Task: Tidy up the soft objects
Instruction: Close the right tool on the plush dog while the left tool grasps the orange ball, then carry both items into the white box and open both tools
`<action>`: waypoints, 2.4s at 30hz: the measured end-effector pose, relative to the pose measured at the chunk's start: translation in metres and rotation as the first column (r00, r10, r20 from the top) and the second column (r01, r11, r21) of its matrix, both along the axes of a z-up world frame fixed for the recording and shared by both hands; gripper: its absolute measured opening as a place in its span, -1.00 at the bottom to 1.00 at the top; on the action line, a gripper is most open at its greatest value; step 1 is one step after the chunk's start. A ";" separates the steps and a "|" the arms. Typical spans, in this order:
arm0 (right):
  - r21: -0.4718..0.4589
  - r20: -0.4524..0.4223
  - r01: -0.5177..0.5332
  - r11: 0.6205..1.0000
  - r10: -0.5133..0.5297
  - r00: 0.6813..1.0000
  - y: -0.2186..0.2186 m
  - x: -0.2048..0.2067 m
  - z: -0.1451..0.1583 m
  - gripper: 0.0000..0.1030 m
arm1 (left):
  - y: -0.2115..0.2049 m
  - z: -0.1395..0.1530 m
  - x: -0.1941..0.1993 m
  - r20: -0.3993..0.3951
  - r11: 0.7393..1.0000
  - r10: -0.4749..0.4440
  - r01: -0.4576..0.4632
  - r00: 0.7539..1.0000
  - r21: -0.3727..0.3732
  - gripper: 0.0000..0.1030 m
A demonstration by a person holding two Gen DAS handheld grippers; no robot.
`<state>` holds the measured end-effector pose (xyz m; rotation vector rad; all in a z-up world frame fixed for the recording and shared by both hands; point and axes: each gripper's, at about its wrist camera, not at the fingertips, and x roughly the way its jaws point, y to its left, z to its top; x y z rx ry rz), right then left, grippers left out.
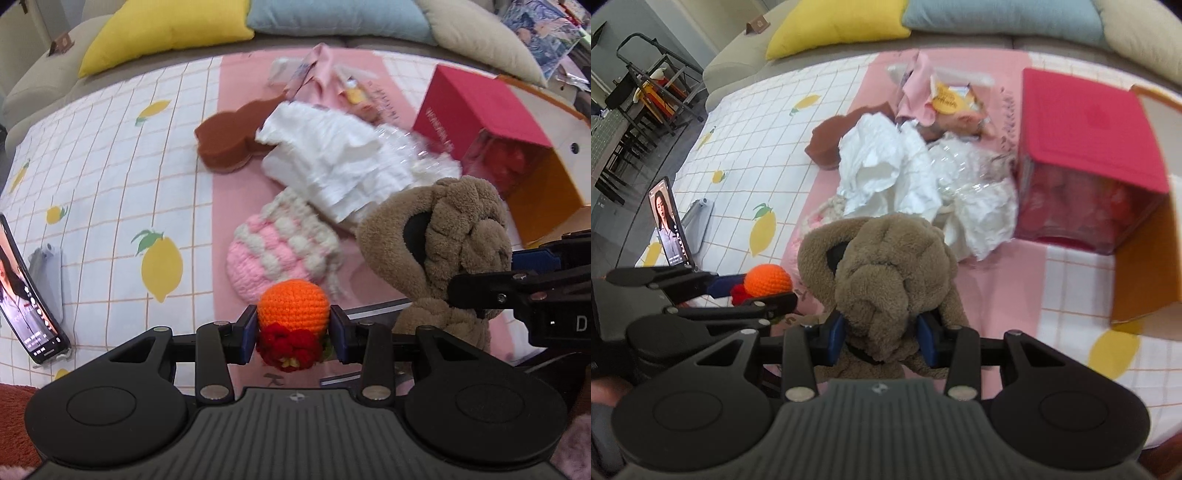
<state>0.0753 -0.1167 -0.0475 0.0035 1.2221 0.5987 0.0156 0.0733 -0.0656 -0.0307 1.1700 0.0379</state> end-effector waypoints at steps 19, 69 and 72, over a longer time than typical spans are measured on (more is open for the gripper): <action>-0.122 0.324 0.088 0.989 -0.045 0.945 -0.133 0.021 0.082 -0.21 | -0.122 0.085 0.033 0.228 0.945 -0.280 0.309 0.933 -0.104 -0.12; -0.326 0.034 0.120 0.938 -0.115 0.993 -0.230 0.140 -0.048 -0.13 | -0.320 -0.010 0.158 -0.055 0.715 -0.671 0.665 0.739 0.217 -0.11; -0.331 0.034 0.125 0.935 -0.121 0.992 -0.230 0.142 -0.049 -0.12 | -0.324 -0.011 0.159 -0.071 0.710 -0.667 0.662 0.742 0.239 -0.11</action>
